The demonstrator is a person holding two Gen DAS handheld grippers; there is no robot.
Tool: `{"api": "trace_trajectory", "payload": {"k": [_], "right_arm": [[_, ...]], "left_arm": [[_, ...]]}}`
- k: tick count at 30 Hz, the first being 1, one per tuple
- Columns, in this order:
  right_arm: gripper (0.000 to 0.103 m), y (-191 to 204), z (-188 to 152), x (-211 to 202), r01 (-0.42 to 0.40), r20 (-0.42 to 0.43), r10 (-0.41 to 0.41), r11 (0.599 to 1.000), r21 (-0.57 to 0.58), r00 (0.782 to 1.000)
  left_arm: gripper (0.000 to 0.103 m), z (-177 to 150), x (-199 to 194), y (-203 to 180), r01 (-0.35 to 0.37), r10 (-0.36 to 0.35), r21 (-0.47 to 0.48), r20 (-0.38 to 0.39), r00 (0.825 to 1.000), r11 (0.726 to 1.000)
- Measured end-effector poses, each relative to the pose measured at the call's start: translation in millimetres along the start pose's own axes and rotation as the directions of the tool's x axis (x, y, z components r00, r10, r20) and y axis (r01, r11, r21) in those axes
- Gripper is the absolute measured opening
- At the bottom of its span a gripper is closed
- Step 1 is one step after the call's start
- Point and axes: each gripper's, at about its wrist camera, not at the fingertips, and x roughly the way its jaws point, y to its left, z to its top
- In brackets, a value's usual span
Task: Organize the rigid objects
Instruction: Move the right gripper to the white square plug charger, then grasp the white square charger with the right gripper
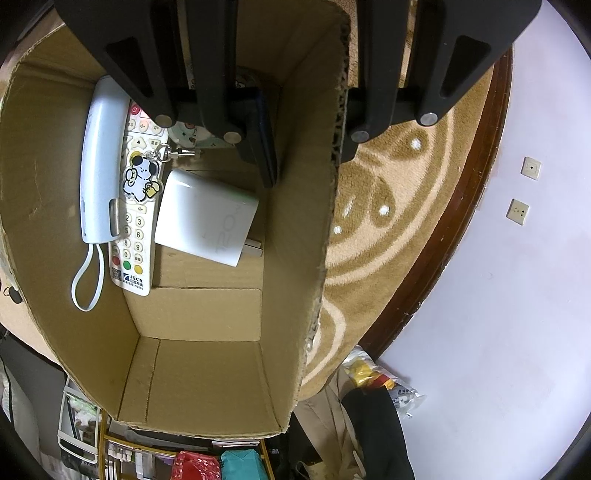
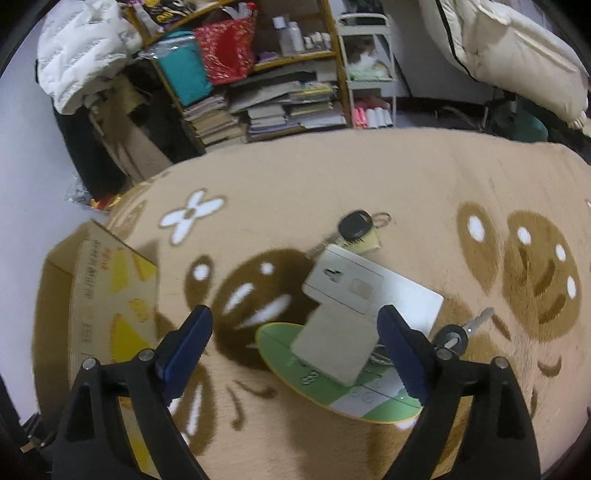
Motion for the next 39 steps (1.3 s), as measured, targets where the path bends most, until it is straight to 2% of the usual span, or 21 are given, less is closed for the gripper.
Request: {"api": "trace_trajectory", "payload": {"k": [5,10,18,24,27,33,39], "right_arm": [[0.095,-14.4,-4.5,17.4,0.006,-0.052,-0.003,0.998,0.062,0.999],[0.095,-22.5,-8.9,29.1,0.037,-0.091,-0.031,0.997,0.071,0.995],[0.095,-14.6,-11.6,36.2,0.052,-0.069,-0.05,0.998,0.02,0.996],[0.08,-2.1,-13.6,37.6,0.11,-0.069,-0.113,0.993,-0.043,0.991],[0.065,-2.9,-12.7,35.9,0.126,-0.071,-0.127,0.992,-0.028,0.989],[0.065,-4.6,-13.5,32.8,0.123,-0.063,-0.124,0.992,-0.023,0.99],[0.065,-3.5,-12.6,24.2,0.08,-0.033,-0.081,0.997,-0.004,0.996]], "left_arm": [[0.023,0.2,0.3,-0.3,0.0,0.0,0.0,0.0,1.0,1.0],[0.023,-0.4,1.2,-0.8,0.0,0.0,0.001,0.0,1.0,1.0],[0.023,-0.7,2.1,-1.1,0.003,-0.003,-0.001,-0.004,1.0,1.0],[0.023,-0.8,2.6,-1.5,0.003,-0.003,0.0,-0.004,1.0,1.0],[0.023,-0.7,2.5,-1.4,0.004,-0.004,0.0,-0.004,1.0,1.0],[0.023,-0.5,2.9,-1.9,0.004,-0.004,0.0,-0.004,1.0,1.0],[0.023,0.3,3.4,-3.0,0.002,-0.002,0.0,-0.005,1.0,1.0]]}}
